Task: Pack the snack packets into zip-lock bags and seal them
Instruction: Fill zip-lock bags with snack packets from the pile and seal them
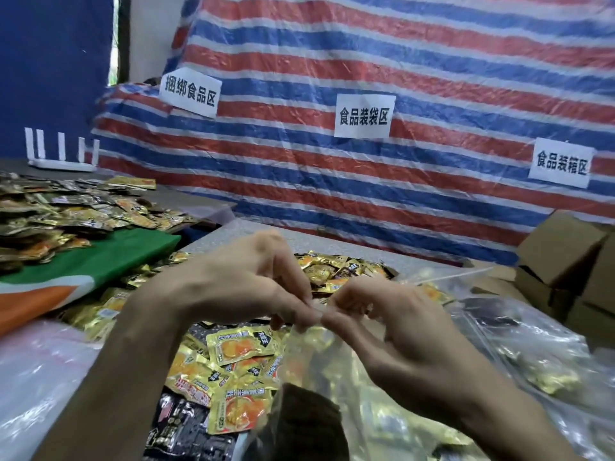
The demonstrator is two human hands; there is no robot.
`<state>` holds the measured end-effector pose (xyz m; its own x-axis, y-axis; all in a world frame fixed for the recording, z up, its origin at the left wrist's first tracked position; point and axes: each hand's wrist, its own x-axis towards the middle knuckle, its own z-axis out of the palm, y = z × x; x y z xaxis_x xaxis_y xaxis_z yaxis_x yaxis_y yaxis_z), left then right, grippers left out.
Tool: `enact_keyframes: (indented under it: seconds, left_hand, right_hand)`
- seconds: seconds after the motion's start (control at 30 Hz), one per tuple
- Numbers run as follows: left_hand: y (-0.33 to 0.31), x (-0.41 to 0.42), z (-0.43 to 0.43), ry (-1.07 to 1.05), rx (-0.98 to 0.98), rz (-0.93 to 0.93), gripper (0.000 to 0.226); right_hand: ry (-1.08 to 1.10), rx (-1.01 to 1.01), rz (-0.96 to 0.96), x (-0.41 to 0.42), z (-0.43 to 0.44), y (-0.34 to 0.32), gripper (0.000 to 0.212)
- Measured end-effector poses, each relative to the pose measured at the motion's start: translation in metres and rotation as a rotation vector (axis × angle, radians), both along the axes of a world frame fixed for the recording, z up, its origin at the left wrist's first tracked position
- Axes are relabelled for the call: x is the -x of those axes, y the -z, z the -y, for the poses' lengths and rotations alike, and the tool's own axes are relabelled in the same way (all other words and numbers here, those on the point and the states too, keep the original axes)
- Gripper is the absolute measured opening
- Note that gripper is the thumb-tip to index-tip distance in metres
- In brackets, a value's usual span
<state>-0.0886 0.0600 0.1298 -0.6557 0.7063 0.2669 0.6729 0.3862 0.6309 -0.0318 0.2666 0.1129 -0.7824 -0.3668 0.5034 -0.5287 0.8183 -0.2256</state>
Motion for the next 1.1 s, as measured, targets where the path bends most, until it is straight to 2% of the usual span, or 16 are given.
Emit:
enact_keyframes:
  seconds: [0.1, 0.23, 0.47, 0.63, 0.83, 1.1]
  left_hand:
    - [0.003, 0.0, -0.008, 0.04, -0.015, -0.011, 0.022]
    - [0.004, 0.002, -0.01, 0.071, -0.064, 0.03, 0.019]
    - [0.006, 0.005, -0.006, 0.05, -0.091, 0.049, 0.015]
    - [0.006, 0.006, -0.006, 0.049, -0.077, 0.045, 0.015]
    - [0.005, 0.006, -0.007, 0.068, -0.075, 0.017, 0.016]
    - [0.006, 0.008, -0.006, 0.091, -0.086, 0.017, 0.016]
  right_hand:
    - [0.011, 0.044, 0.064, -0.006, -0.016, -0.002, 0.024]
    - [0.027, 0.042, 0.1, -0.011, -0.034, -0.004, 0.016]
    - [0.046, 0.091, 0.102, -0.016, -0.062, 0.002, 0.021]
    - [0.046, 0.119, 0.104, -0.021, -0.078, 0.008, 0.032]
    - [0.085, 0.124, 0.111, -0.03, -0.098, 0.016, 0.015]
    - [0.078, 0.135, 0.132, -0.038, -0.111, 0.019, 0.006]
